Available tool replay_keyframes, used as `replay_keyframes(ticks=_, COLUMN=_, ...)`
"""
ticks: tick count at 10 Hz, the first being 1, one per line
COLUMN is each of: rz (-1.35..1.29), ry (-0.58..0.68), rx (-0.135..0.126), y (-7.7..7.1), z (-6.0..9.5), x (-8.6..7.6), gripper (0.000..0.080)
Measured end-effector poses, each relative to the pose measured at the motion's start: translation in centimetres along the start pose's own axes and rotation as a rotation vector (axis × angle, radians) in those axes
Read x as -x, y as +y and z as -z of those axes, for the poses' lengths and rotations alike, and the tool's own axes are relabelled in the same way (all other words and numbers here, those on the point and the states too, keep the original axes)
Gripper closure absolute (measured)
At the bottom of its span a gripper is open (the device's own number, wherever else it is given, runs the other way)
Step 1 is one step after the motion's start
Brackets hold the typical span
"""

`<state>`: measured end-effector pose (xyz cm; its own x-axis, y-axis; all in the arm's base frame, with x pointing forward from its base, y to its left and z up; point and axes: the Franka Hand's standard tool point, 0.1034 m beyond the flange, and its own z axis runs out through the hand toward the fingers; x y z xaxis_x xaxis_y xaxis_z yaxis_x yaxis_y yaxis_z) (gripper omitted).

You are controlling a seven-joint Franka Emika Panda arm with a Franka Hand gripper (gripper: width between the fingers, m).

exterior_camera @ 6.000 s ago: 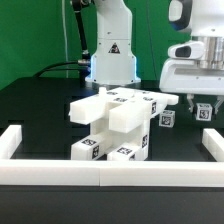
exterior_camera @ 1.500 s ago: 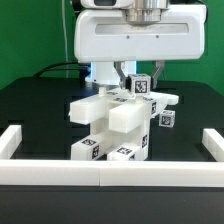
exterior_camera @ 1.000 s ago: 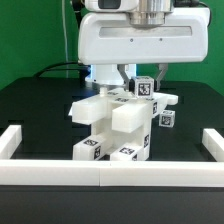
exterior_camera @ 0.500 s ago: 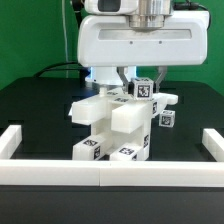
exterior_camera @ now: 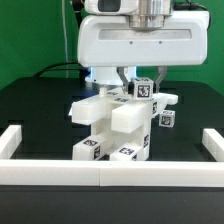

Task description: Assemble chair

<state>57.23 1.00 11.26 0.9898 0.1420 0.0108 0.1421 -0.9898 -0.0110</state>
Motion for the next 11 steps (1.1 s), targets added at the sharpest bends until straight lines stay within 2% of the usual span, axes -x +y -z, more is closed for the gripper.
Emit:
replay_keyframes(ticks=7, rz=-0.044, ry=0.000, rx=0.000, y=0.00, z=0.00, x=0.00, gripper=0.0523)
replay_keyframes(ticks=11, rz=-0.315, ry=0.000, rx=-0.001, y=-0.03, z=0.00, x=-0.01, gripper=0.0523)
